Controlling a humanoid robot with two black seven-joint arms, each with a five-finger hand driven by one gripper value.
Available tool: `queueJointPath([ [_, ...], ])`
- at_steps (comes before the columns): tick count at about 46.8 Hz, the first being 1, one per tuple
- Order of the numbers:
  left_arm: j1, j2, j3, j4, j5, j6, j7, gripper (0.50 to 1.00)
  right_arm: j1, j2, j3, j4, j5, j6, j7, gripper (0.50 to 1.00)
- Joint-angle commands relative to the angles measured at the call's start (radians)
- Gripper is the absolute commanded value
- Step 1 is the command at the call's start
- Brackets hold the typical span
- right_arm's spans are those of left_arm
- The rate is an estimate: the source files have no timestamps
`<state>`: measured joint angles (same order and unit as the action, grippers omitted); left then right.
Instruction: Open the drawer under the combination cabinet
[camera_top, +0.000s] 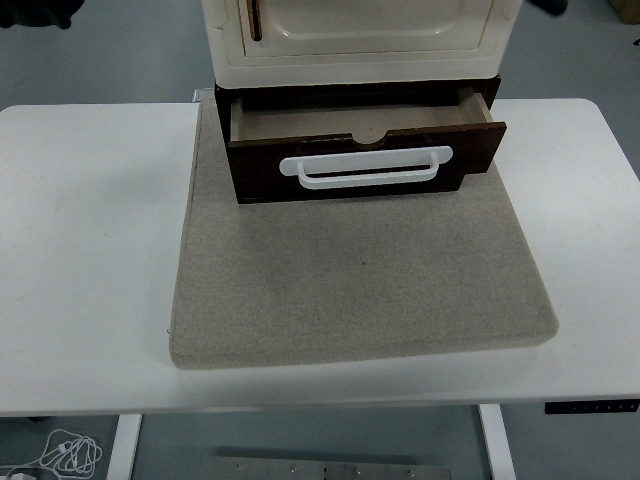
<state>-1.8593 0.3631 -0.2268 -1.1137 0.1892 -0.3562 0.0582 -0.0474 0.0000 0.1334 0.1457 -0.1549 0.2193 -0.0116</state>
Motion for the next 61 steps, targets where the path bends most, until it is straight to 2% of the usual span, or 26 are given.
queueJointPath([
  [1, 0.000, 0.000, -0.052, 0.057, -0.002, 0.023, -0.035, 1.000, 0.000, 0.000, 0.000, 0.000, 0.000, 0.000, -0.001, 0.926],
  [12, -0.001, -0.003, -0.187, 0.198, -0.011, 0.054, -0.075, 1.000, 0.000, 0.000, 0.000, 0.000, 0.000, 0.000, -0.001, 0.926],
  [24, 0.006, 0.000, -0.381, 0.351, -0.014, 0.164, -0.083, 1.000, 0.000, 0.000, 0.000, 0.000, 0.000, 0.000, -0.001, 0.926],
  [36, 0.066, 0.004, -0.566, 0.514, -0.019, 0.215, -0.100, 1.000, 0.000, 0.000, 0.000, 0.000, 0.000, 0.000, 0.001, 0.926],
  [42, 0.115, 0.031, -0.666, 0.558, -0.046, 0.260, -0.101, 1.000, 0.000, 0.000, 0.000, 0.000, 0.000, 0.000, -0.001, 0.926],
  [53, 0.222, 0.111, -0.683, 0.621, -0.200, 0.286, -0.101, 1.000, 0.000, 0.000, 0.000, 0.000, 0.000, 0.000, -0.001, 0.926],
  [61, 0.287, 0.120, -0.678, 0.715, -0.252, 0.286, -0.089, 1.000, 0.000, 0.000, -0.002, 0.000, 0.000, 0.000, -0.001, 0.926],
])
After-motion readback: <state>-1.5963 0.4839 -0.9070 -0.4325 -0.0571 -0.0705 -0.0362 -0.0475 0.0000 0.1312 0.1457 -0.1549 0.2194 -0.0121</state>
